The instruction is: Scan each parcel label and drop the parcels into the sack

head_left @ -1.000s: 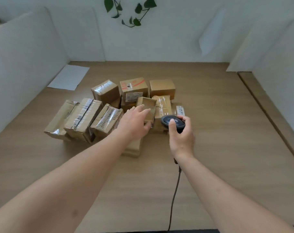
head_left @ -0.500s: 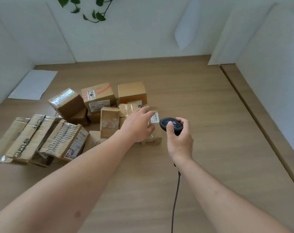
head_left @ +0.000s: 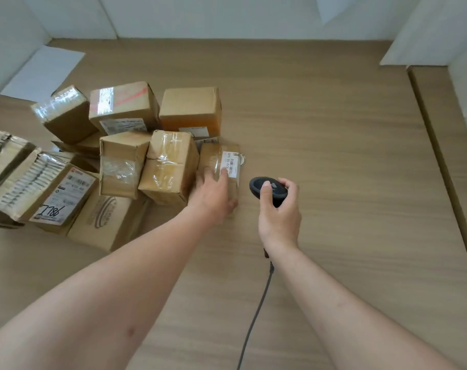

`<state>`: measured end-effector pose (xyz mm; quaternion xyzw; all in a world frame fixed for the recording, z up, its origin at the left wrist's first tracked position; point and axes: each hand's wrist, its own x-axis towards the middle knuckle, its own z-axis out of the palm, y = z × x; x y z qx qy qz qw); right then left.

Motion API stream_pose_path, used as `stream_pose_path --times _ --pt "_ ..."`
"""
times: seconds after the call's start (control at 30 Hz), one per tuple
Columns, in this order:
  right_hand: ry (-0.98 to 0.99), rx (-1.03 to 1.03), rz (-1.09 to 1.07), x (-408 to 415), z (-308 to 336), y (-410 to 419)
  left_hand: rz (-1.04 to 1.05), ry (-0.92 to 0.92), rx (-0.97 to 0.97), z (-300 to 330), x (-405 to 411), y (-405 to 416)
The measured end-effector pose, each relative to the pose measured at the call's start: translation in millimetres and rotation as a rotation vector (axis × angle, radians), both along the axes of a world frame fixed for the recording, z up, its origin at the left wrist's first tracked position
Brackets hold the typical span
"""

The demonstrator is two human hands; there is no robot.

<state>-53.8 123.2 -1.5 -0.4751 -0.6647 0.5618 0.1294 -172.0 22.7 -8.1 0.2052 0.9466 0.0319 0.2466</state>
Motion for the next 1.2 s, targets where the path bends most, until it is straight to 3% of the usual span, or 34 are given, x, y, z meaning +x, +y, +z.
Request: stream_pose_path --times 0.27,0.63,1.03,1.2 --pt "0.001 0.002 0.022 22 -19 11 0.026 0.090 0.061 -27 22 -6" --pt "-0.008 0.022 0.031 69 -12 -9 0.025 0.026 0.229 -17 69 -16" --pt "0.001 0.059 0.154 105 13 -73 0.108 -0.265 0.439 -3 96 -147" --pt "-0.076 0.208 0.373 107 24 -103 0.004 -0.125 0.323 -1 91 -194"
